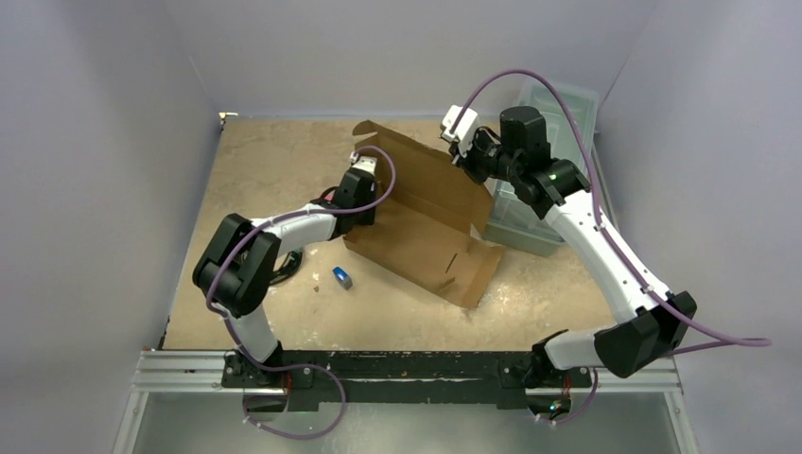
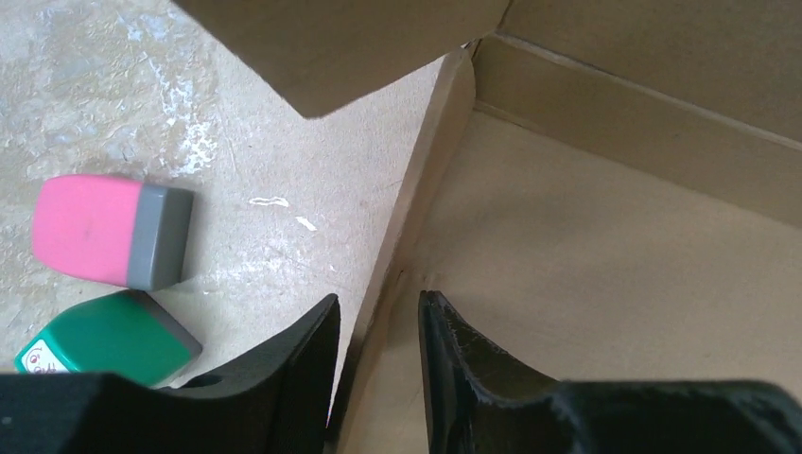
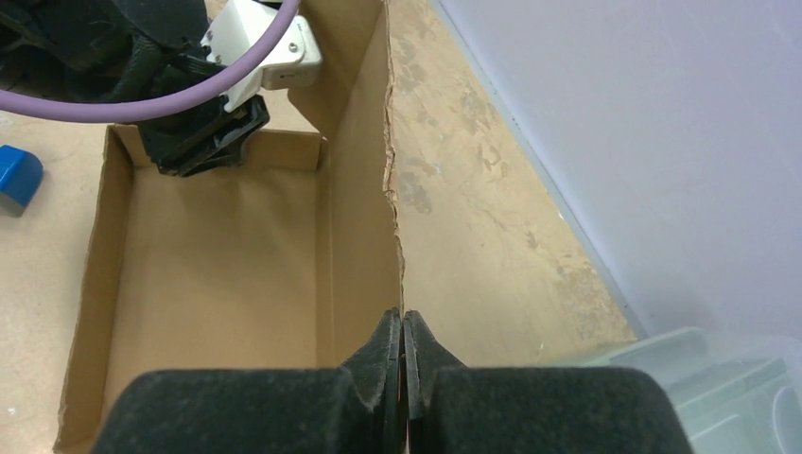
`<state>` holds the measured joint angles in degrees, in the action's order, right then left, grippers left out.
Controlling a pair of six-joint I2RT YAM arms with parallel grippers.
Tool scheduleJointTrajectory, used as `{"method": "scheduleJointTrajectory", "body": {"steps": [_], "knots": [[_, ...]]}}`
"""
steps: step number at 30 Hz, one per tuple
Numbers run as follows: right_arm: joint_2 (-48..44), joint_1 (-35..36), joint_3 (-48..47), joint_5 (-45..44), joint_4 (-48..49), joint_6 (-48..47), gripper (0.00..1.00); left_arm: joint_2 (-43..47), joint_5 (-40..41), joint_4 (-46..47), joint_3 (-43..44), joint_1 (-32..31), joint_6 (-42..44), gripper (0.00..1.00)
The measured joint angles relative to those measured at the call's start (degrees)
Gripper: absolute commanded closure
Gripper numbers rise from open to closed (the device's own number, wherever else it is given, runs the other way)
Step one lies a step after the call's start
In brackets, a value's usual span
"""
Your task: Fold the paper box
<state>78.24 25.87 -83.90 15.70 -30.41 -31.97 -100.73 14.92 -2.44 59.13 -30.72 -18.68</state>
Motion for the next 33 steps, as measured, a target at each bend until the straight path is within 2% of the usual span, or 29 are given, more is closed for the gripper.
{"method": "scheduleJointTrajectory", "body": {"steps": [2, 5, 6, 17, 18, 20, 22, 27, 33], "knots": [[0.0, 0.0, 0.0, 0.3, 0.1, 0.1, 1.0, -0.1, 0.0, 0.0, 0.2, 0.1, 0.0, 0.68], [0.0, 0.0, 0.1, 0.3, 0.1, 0.1, 1.0, -0.8, 0.0, 0.0, 0.9, 0.3, -0.1, 0.96], [0.0, 0.0, 0.3, 0.3, 0.2, 0.0, 1.0, -1.0, 0.0, 0.0, 1.1, 0.3, 0.0, 1.0], [-0.3, 0.0, 1.9, 1.4, 1.2, 1.0, 1.0, -1.7, 2.3, 0.6, 0.9, -0.5, 0.9, 1.0], [-0.3, 0.0, 1.9, 1.6, 1.2, 1.2, 1.0, -1.4, 3.1, 1.2, 0.4, -0.8, 0.9, 0.95], [-0.3, 0.0, 1.9, 2.2, 1.3, 1.6, 1.0, -0.4, 4.2, 2.2, -1.2, -1.1, 0.9, 0.8], [-0.3, 0.0, 2.0, 2.9, 1.3, 1.8, 1.0, 0.5, 4.9, 2.4, -2.3, -1.1, 0.8, 0.71], [-0.3, 0.0, 2.0, 4.1, 1.3, 2.0, 1.0, 1.2, 5.4, 1.7, -3.8, -0.2, 0.2, 0.68], [-0.3, 0.0, 1.9, 5.8, 1.3, 2.0, 1.0, 1.9, 1.8, 0.3, -4.1, 2.9, -1.4, 0.63]]}}
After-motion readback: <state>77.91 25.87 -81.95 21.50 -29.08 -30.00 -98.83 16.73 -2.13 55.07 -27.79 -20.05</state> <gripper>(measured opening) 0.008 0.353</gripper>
